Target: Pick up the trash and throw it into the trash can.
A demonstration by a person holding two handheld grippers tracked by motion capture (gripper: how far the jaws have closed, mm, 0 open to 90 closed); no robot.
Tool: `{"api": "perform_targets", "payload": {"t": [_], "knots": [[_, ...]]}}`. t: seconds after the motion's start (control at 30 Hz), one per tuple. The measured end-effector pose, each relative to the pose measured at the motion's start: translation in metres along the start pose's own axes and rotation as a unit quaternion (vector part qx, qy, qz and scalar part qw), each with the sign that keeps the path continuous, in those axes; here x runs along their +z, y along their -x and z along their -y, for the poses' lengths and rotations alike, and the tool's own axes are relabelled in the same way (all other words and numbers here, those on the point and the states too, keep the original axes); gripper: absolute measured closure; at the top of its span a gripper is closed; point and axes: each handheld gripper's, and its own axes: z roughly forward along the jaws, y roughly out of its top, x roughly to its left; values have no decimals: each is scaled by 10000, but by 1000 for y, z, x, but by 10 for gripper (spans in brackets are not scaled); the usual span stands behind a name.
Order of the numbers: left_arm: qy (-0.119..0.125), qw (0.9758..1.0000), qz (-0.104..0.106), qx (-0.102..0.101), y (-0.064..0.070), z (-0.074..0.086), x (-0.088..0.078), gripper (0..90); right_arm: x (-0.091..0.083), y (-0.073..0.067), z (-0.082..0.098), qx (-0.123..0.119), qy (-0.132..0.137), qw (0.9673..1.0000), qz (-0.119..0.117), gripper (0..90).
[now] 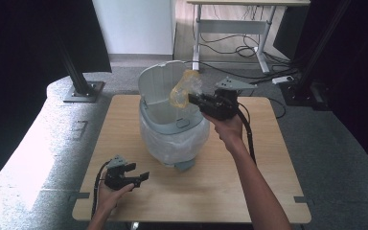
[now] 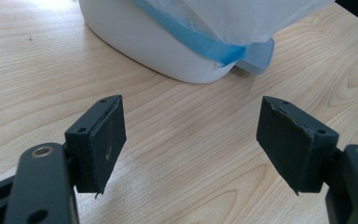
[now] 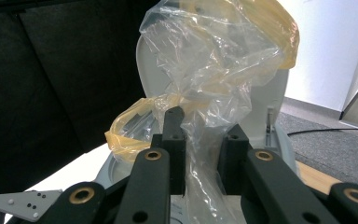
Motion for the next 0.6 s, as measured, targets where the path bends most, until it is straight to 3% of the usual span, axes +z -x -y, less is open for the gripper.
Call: {"api": "perform_targets", "payload": {"t": [0.6], "knots": [[-31,10000,25,-36,-3,1,0,238,36,-6,-5,28,-78,9999,-100,765]]}}
